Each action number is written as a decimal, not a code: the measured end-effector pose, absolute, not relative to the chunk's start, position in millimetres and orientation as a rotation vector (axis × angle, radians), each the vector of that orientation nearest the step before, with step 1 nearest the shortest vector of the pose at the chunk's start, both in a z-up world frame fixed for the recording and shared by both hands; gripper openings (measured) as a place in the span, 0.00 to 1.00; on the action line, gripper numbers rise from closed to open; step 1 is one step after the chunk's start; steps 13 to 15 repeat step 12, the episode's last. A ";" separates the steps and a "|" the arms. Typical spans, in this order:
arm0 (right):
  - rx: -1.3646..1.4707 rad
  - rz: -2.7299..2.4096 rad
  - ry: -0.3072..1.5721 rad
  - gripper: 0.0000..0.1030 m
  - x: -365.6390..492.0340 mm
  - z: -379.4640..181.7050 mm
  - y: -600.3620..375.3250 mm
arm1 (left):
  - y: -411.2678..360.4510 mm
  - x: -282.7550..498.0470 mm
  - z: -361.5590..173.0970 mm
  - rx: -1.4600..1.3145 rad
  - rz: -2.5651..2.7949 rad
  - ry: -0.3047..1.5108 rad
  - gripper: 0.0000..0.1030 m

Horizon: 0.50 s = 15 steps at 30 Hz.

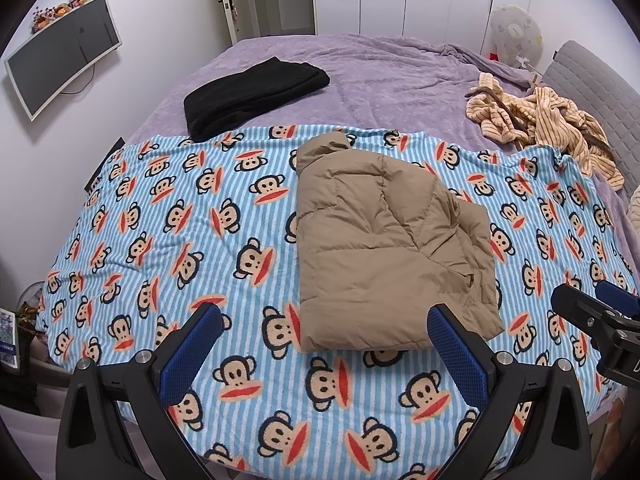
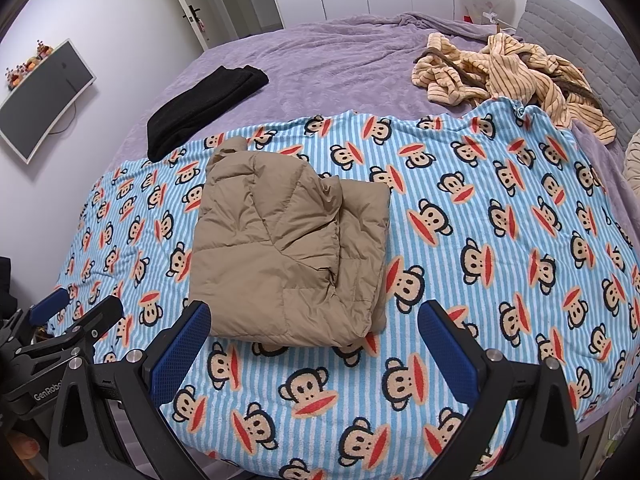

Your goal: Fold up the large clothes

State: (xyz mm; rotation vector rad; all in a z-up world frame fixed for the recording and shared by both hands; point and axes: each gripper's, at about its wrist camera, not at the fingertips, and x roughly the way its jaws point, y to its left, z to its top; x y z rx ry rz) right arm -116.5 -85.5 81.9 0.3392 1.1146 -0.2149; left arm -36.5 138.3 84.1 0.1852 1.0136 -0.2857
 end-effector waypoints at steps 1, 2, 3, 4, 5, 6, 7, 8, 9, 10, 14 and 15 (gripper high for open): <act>0.339 -0.216 1.114 1.00 -116.6 81.9 -85.4 | 137.2 -36.9 85.4 0.186 -0.281 1.009 1.00; 0.339 -0.216 1.114 1.00 -116.7 81.8 -85.4 | 136.8 -37.3 86.1 0.189 -0.278 1.003 1.00; 0.339 -0.218 1.114 1.00 -116.8 81.7 -85.5 | 136.7 -37.9 86.9 0.191 -0.278 0.998 1.00; 0.339 -0.219 1.114 1.00 -116.8 81.5 -85.6 | 137.2 -38.4 87.2 0.192 -0.281 0.995 1.00; 0.341 -0.218 1.114 1.00 -116.9 81.2 -85.2 | 136.4 -38.4 88.3 0.193 -0.282 0.992 1.00; 0.342 -0.219 1.114 1.00 -116.9 81.4 -85.6 | 136.8 -39.0 88.7 0.193 -0.284 0.989 1.00; 0.340 -0.217 1.114 1.00 -116.6 80.9 -85.8 | 135.8 -39.1 89.4 0.193 -0.286 0.988 1.00; 0.340 -0.217 1.114 1.00 -116.6 80.9 -86.0 | 135.1 -39.1 89.5 0.193 -0.287 0.988 1.00; 0.340 -0.217 1.114 1.00 -116.5 81.1 -86.1 | 134.9 -39.4 89.5 0.192 -0.292 0.988 1.00; 0.340 -0.216 1.114 1.00 -116.4 80.9 -86.4 | 134.6 -39.1 89.5 0.192 -0.294 0.991 1.00; 0.340 -0.215 1.114 1.00 -116.3 81.1 -86.8 | 134.2 -39.0 88.9 0.193 -0.292 0.995 1.00; 0.340 -0.215 1.114 1.00 -116.3 81.1 -86.8 | 134.2 -39.0 88.9 0.193 -0.292 0.995 1.00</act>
